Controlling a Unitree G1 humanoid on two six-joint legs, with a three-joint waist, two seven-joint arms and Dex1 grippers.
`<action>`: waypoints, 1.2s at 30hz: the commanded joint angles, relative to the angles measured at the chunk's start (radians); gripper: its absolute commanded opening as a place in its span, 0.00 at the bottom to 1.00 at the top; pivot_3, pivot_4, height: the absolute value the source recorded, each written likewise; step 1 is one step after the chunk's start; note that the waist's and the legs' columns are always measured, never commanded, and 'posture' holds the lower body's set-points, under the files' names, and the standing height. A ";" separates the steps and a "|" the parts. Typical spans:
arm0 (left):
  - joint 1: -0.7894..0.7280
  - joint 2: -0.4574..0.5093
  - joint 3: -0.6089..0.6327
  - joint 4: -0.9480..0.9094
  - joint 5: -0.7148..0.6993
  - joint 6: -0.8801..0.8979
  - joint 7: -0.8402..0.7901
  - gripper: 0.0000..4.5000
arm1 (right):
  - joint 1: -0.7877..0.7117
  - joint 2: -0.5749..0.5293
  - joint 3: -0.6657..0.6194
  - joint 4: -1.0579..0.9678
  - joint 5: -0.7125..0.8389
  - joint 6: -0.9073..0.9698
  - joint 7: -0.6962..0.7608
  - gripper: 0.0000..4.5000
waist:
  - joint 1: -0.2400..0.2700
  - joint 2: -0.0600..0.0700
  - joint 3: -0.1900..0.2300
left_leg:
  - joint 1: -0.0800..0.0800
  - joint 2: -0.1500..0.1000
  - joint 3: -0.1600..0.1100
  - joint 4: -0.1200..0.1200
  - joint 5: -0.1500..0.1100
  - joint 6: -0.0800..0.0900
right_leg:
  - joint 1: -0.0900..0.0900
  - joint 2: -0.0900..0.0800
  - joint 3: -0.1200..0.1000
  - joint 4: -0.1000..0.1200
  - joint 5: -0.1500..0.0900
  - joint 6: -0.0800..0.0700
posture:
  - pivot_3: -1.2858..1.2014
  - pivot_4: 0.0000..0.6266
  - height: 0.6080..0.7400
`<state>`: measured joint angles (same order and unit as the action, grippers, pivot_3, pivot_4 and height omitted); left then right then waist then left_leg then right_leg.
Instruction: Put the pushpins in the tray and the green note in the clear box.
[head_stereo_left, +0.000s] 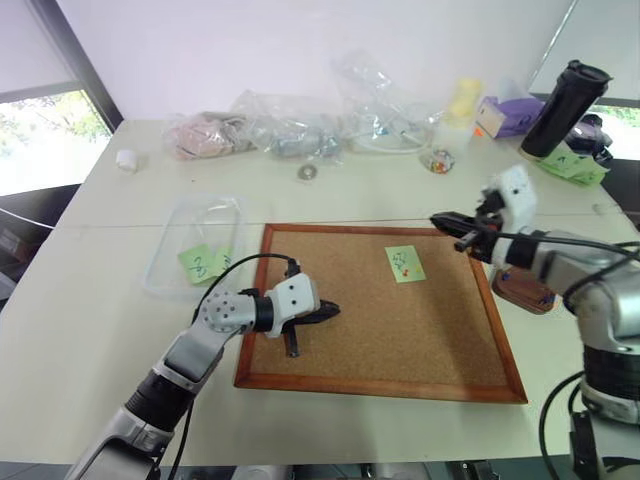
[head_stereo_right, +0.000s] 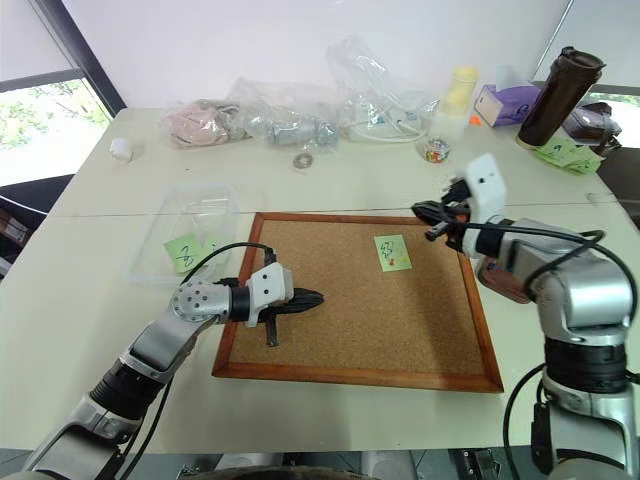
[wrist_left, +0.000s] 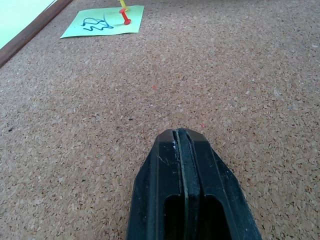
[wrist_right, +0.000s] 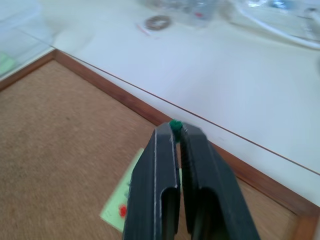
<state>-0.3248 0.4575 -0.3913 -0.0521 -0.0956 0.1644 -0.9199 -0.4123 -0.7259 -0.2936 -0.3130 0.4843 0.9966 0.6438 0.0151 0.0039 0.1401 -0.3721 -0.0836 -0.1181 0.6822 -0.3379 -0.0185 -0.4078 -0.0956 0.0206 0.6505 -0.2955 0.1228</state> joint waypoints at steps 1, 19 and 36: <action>0.031 0.011 -0.042 0.067 0.044 0.014 -0.018 0.00 | 0.099 -0.097 -0.177 -0.017 0.009 0.024 0.008 0.01 | 0.004 0.000 0.000 | 0.000 0.000 -0.001 0.000 0.000 0.000 | 0.000 0.000 0.000 0.000 0.000 0.000 | 0.52 0.24 1.00; 0.020 -0.005 -0.051 0.117 0.054 -0.028 -0.033 0.00 | 0.390 -0.122 -0.253 0.230 -0.031 -0.200 0.052 0.01 | -0.001 0.005 -0.004 | 0.004 -0.002 0.001 0.000 0.000 0.001 | 0.005 -0.001 0.001 -0.001 0.000 0.000 | 0.52 0.24 1.00; 0.025 -0.010 -0.050 0.108 0.061 -0.024 -0.024 0.00 | 0.395 -0.098 -0.217 0.299 -0.023 -0.268 0.066 0.91 | -0.001 0.007 -0.005 | 0.005 -0.002 0.000 0.000 0.000 0.001 | 0.006 -0.001 0.001 -0.001 0.000 0.000 | 0.52 0.24 1.00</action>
<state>-0.3300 0.4401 -0.3944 0.0053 -0.0871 0.1011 -0.9363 -0.0155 -0.8211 -0.4872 0.0172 0.4436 0.7338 0.7035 0.0146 0.0109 0.1349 -0.3673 -0.0858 -0.1178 0.6819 -0.3383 -0.0173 -0.4021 -0.0968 0.0218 0.6497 -0.2955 0.1232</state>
